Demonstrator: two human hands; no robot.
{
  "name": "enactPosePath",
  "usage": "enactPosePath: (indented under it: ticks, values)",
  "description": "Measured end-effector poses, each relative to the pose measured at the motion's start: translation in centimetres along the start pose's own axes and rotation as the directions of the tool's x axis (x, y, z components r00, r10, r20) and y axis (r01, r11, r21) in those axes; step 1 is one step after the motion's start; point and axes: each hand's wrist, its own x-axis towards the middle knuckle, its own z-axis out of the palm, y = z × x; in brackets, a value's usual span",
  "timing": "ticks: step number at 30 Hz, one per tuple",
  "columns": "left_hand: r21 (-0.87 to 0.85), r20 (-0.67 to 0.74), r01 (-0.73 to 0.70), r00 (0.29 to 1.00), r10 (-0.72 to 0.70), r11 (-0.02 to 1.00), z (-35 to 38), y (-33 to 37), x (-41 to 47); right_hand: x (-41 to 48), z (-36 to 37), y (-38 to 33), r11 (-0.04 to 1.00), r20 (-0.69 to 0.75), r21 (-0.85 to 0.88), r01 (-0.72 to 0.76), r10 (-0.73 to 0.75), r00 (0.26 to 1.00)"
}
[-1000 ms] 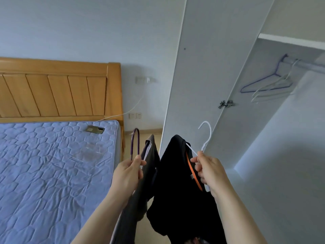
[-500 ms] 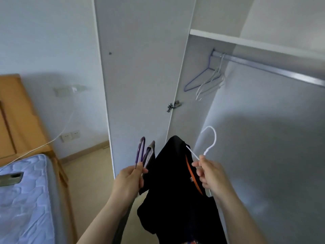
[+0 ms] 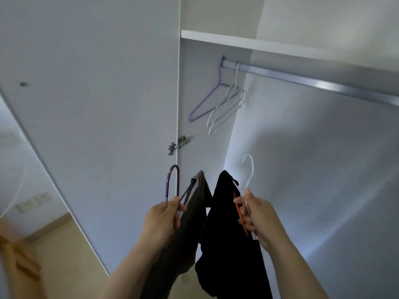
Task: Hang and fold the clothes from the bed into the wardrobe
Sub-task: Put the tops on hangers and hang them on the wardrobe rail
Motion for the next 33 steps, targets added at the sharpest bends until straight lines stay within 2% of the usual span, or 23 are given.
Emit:
enactPosePath:
  ticks: [6,11,18,24,33]
  values:
    - [-0.007,0.121,0.031,0.992,-0.03,0.999,1.9,1.8,6.6,4.5,-0.3,-1.1,0.999,-0.154,-0.027,-0.02,0.016,0.988]
    - [-0.051,0.264,-0.016,0.964,0.029,0.999,2.6,3.8,11.8,7.6,0.0,-3.3,1.0,-0.286,0.011,-0.01,0.013,0.958]
    - [-0.004,0.374,-0.086,0.924,0.081,0.996,4.4,6.2,16.7,10.6,-1.1,-5.2,0.999,-0.455,0.034,0.018,-0.001,0.89]
    - [0.01,0.398,-0.101,0.913,0.088,0.995,6.5,8.3,20.0,14.1,-2.3,-6.7,0.99,-0.456,0.132,0.055,0.012,0.89]
    - [0.043,0.312,-0.129,0.944,0.109,0.991,9.5,12.1,24.9,22.0,-4.2,-11.0,0.991,-0.374,0.044,0.126,-0.101,0.922]
